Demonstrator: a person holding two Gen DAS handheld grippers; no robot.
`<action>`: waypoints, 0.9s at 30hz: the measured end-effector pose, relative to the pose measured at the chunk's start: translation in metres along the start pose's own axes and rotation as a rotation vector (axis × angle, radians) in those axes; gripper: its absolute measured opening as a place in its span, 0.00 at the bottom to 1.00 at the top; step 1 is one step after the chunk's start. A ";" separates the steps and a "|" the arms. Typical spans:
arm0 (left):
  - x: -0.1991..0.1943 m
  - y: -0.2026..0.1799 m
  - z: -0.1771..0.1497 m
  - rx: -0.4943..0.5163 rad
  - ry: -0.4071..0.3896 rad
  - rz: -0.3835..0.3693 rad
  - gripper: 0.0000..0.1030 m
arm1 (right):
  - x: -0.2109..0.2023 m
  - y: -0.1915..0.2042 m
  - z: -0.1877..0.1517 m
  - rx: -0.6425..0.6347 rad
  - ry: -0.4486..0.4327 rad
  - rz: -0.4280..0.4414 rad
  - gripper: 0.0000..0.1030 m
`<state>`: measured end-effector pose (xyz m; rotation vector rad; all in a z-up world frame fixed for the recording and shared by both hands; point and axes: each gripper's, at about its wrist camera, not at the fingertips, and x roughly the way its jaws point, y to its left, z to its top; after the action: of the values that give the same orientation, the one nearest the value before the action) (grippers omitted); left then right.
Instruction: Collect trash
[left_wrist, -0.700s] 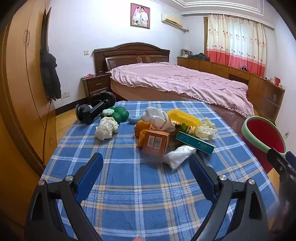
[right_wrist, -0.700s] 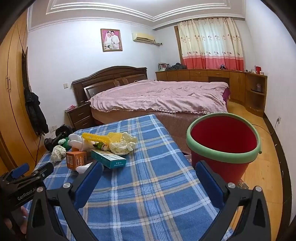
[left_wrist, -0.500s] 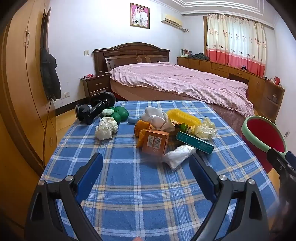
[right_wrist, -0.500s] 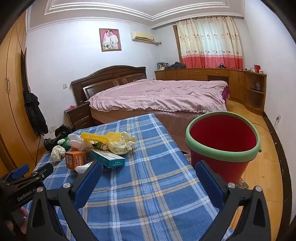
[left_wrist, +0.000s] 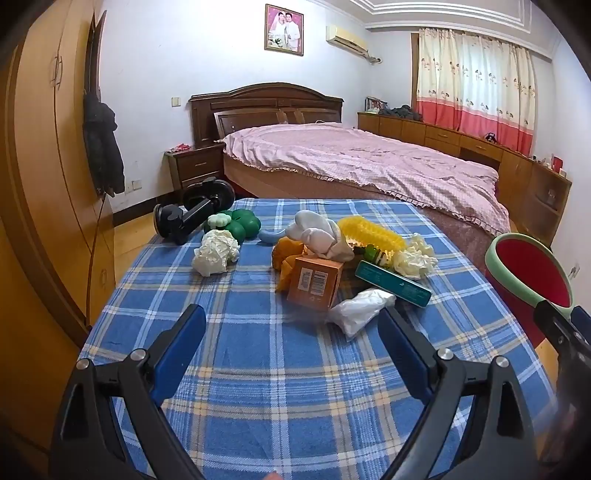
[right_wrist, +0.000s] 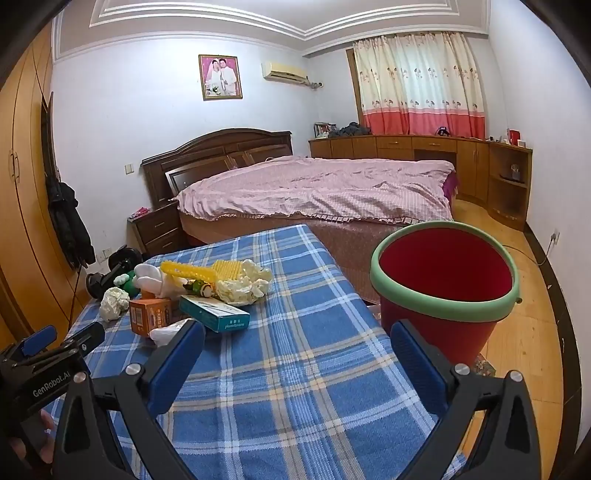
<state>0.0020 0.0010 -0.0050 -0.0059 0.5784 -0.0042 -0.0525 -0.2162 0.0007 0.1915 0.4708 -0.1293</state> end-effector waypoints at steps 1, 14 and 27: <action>-0.003 0.002 0.002 -0.004 0.001 -0.001 0.91 | 0.000 0.000 0.000 0.000 0.001 0.000 1.00; -0.001 0.008 0.001 -0.026 0.010 0.007 0.91 | 0.001 -0.001 -0.002 0.001 0.010 0.000 1.00; -0.002 0.010 0.000 -0.030 0.013 0.010 0.91 | 0.001 0.000 -0.006 0.002 0.020 0.000 1.00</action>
<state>0.0006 0.0113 -0.0046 -0.0318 0.5913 0.0142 -0.0541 -0.2155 -0.0051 0.1948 0.4906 -0.1284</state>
